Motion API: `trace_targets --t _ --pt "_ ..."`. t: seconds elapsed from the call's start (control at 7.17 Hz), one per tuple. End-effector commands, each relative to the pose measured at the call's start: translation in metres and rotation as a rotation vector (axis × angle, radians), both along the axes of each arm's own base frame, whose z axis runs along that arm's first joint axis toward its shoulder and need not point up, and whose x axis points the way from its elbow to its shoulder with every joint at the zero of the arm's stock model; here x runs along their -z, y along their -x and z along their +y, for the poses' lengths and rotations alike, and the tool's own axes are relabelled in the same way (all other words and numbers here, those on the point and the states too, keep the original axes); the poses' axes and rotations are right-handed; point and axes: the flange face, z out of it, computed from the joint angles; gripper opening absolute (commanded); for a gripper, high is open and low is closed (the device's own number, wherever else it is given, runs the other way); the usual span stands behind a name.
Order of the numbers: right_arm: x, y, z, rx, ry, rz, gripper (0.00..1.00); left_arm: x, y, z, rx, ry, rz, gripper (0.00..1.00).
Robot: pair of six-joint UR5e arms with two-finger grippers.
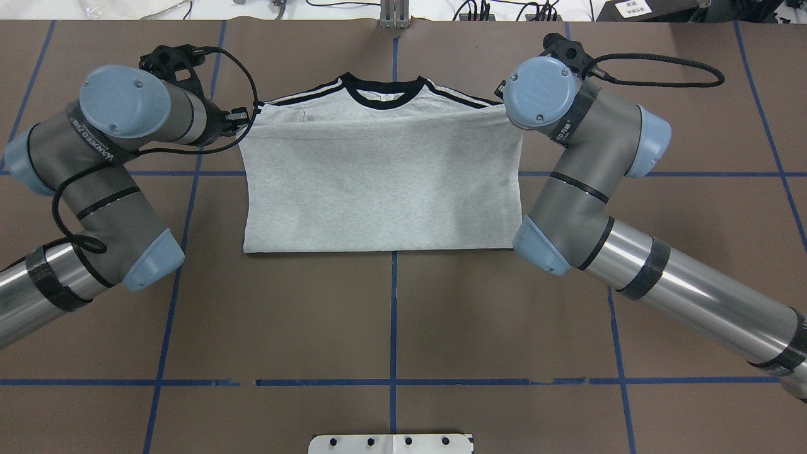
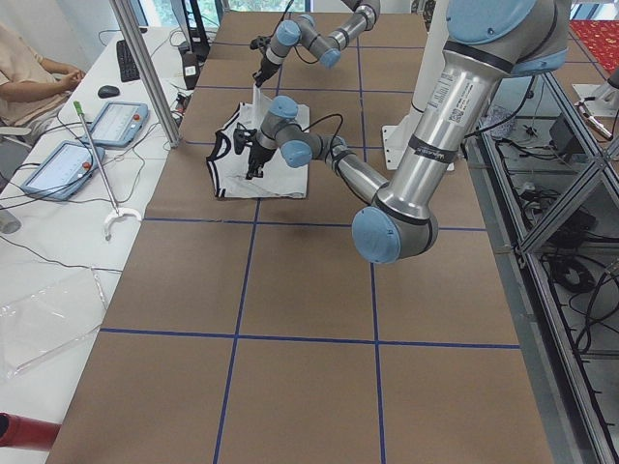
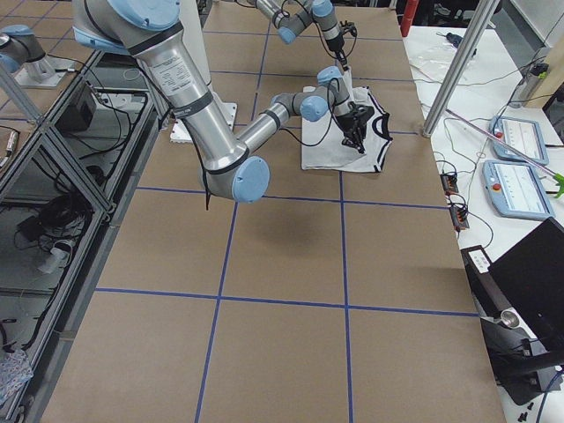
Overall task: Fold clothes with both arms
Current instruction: 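Lift the hem with both grippers and fold it toward the collar, then lower the hem near the collar and open both grippers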
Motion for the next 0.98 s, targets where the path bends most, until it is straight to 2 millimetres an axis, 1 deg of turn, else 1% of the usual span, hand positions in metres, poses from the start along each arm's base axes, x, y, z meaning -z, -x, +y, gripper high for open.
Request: trace_targets --t 0.0,0.14,0.28,0.56,0.7,0.84 --pt "-0.015 0.008 -0.033 -0.002 -0.020 0.008 0.00 -0.006 -0.024 -0.036 0.050 -0.023 -0.038 0.00" --pt "-0.016 0.018 -0.044 -0.004 -0.025 0.003 0.00 -0.030 -0.033 -0.044 0.055 -0.020 -0.050 0.00" --pt "-0.014 0.021 -0.046 -0.004 -0.024 0.004 0.00 -0.039 -0.036 -0.048 0.057 -0.037 -0.033 0.00" --pt "-0.021 0.025 -0.050 -0.002 -0.012 0.016 0.00 -0.042 -0.037 -0.050 0.068 -0.042 -0.037 0.00" --pt "-0.022 0.025 -0.050 -0.001 -0.013 0.019 0.00 -0.039 -0.037 -0.051 0.068 -0.045 -0.034 0.00" --pt "-0.022 0.025 -0.050 -0.001 -0.013 0.019 0.00 -0.032 -0.041 -0.054 0.068 -0.057 -0.021 0.00"
